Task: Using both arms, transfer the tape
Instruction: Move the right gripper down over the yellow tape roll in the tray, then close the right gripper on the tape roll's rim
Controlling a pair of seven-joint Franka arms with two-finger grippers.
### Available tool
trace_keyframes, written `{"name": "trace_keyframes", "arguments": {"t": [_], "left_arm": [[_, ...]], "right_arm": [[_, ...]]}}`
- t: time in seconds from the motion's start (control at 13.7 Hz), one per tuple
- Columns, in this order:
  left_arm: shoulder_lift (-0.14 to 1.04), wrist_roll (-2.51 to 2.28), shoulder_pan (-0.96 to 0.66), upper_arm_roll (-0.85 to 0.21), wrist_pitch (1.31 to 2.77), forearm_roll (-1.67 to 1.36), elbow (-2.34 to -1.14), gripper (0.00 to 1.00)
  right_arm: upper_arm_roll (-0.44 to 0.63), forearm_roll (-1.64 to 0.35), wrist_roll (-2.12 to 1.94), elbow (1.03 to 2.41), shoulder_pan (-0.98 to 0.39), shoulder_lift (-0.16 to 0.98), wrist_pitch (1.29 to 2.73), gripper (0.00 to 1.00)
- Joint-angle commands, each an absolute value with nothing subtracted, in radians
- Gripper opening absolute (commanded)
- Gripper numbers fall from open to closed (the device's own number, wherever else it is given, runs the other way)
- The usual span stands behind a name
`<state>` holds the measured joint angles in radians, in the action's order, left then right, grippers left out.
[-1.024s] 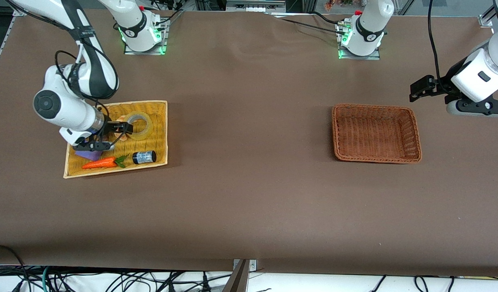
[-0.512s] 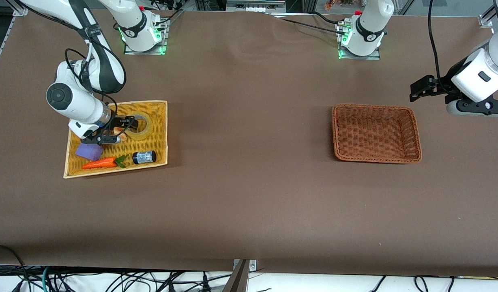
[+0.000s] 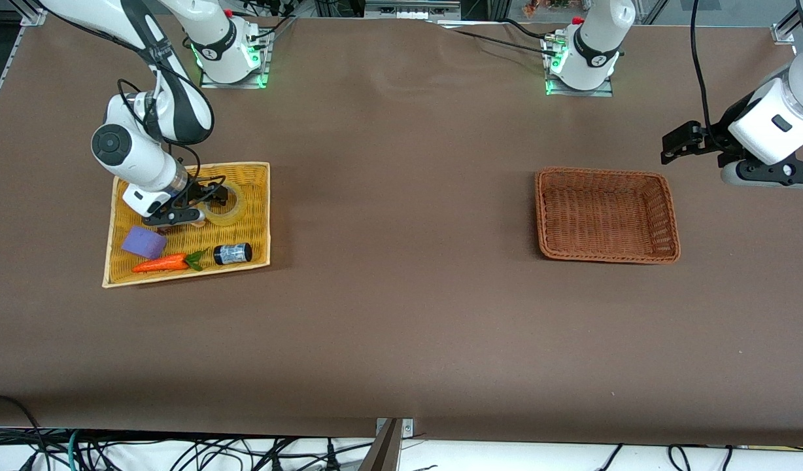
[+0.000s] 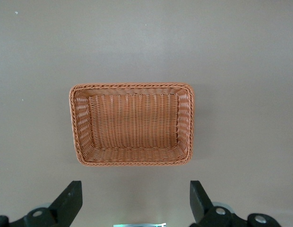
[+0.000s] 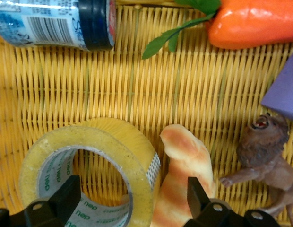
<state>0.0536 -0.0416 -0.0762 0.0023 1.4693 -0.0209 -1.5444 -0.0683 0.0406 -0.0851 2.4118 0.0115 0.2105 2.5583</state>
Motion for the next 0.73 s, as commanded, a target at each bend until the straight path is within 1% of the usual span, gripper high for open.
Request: {"name": "trace_keyframes", "arguments": {"t": [0.0, 0.07, 0.15, 0.22, 0.44, 0.66], "left_arm": [[0.040, -0.043, -0.072, 0.003, 1.456, -0.044, -1.545, 1.00], [0.040, -0.043, -0.074, 0.003, 1.456, -0.044, -1.545, 1.00], [0.040, -0.043, -0.075, 0.003, 1.456, -0.044, -1.545, 1.00], [0.040, -0.044, -0.077, 0.003, 1.456, -0.044, -1.545, 1.00], [0.040, -0.043, -0.075, 0.003, 1.456, -0.045, -1.545, 1.00], [0.040, -0.043, -0.075, 0.003, 1.456, -0.044, -1.545, 1.00]], "right_arm": [[-0.061, 0.049, -0.146, 2.450, 0.021, 0.178, 2.591, 0.62], [-0.061, 0.049, -0.162, 2.448, 0.021, 0.176, 2.591, 0.27], [-0.060, 0.049, -0.166, 2.447, 0.021, 0.176, 2.591, 0.13], [-0.060, 0.049, -0.167, 2.447, 0.021, 0.176, 2.589, 0.08], [-0.061, 0.049, -0.185, 2.438, 0.021, 0.173, 2.583, 0.02], [-0.060, 0.049, -0.198, 2.413, 0.021, 0.163, 2.573, 0.02]]}}
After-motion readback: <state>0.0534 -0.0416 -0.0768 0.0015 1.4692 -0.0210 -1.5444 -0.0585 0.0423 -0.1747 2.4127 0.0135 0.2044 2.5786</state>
